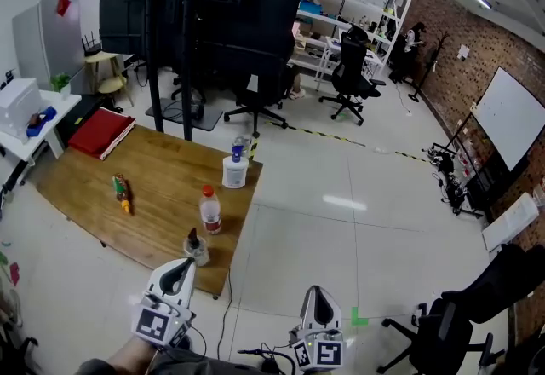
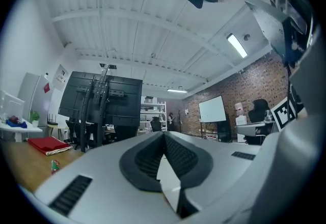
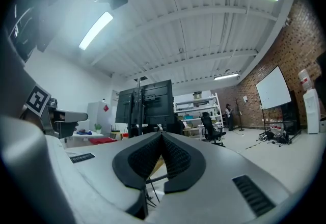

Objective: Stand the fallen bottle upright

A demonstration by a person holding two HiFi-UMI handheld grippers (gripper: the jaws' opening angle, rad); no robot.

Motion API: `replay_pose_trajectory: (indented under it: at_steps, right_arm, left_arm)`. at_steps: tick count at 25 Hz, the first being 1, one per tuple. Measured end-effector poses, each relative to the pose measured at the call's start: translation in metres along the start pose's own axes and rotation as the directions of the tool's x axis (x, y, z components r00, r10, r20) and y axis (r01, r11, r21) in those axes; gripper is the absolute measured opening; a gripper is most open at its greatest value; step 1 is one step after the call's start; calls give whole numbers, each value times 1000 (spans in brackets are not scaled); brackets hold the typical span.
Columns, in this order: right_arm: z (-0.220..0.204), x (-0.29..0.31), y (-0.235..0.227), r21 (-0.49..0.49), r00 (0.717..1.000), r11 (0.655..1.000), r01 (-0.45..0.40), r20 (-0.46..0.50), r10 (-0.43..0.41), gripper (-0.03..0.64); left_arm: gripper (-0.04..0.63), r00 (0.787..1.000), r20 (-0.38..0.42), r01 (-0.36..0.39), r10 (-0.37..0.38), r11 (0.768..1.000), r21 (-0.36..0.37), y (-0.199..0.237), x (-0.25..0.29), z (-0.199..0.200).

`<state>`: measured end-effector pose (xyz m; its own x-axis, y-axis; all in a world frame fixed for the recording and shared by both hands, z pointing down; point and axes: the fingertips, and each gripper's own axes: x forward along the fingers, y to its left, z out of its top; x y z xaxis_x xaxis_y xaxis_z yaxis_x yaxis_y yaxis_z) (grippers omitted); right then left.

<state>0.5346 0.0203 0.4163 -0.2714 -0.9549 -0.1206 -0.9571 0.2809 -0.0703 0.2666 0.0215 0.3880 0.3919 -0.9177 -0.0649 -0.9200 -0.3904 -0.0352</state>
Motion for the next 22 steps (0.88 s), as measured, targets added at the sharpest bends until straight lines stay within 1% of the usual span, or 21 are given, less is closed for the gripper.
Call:
replay_pose_trajectory:
  at_steps: [4,7,11,14,16,19,22]
  right_arm:
    - [-12,17,65,3,998,998,56,-13,-55,11]
    - [-7,29,114,-13,995,995,101,3,-101,12]
    - [6,31,150,-55,980,979,197,54,-194,11]
    - [15,24,165,-48,961,962,268,78,-264,11]
    - [18,20,174,-46,952,953,299,83,-294,11]
    - [19,15,180,-46,947,948,316,72,-312,11]
    - [19,19,181,-52,949,949,311,74,-307,11]
  left_arm:
    - [34,999,-6,36,-36,999,-1,75,-21,-4]
    - [34,998,6,62,-62,998,3,131,-38,2]
    - [34,995,25,99,-99,995,-2,182,-57,7]
    - [34,992,29,120,-119,992,-26,208,-66,8]
    - [34,991,22,136,-135,990,-37,220,-70,8]
    - [34,990,8,142,-142,989,-47,229,-73,3]
    - [34,990,16,141,-140,988,-58,231,-71,5]
